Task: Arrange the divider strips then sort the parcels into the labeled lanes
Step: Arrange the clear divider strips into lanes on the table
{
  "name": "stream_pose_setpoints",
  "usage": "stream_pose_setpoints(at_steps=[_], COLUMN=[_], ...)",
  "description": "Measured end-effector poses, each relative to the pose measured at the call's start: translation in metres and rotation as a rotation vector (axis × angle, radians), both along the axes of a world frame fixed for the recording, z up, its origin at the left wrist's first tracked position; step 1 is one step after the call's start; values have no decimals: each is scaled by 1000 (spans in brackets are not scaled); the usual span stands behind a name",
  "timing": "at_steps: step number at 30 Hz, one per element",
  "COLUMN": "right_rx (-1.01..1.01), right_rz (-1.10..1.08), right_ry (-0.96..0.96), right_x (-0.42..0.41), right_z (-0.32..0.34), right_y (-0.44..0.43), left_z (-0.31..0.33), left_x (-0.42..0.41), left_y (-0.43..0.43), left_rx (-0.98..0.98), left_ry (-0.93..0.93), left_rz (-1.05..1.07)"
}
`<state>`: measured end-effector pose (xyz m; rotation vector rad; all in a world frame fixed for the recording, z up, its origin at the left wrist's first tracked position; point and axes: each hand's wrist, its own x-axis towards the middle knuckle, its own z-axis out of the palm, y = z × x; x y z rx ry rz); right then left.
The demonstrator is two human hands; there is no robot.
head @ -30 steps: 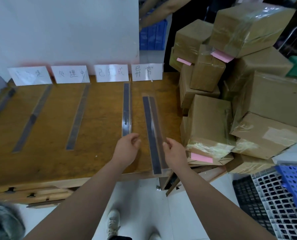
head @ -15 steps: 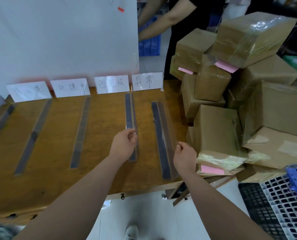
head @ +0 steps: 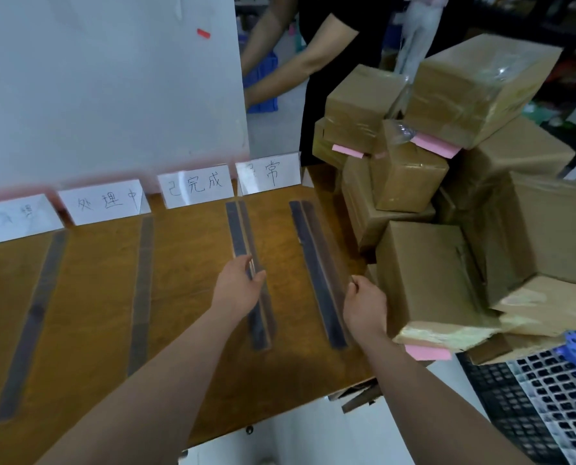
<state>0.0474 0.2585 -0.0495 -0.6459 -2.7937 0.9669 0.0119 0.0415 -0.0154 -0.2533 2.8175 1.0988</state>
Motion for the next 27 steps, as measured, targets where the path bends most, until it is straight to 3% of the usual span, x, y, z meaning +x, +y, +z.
stream_pose_setpoints(at_steps=[10, 18, 27], right_rx=[11, -187, -253], right_rz=[24, 46, 40], right_ry=[-36, -65, -87], right_x=[-29, -52, -60], right_z=[2, 5, 22], right_y=[12, 24, 24], left_z=[-8, -8, -13], left_x=[-17, -26, -28], left_y=[11, 25, 31], left_rx=[116, 193, 191], left_ry=[-82, -109, -99], left_rz=[76, 177, 203])
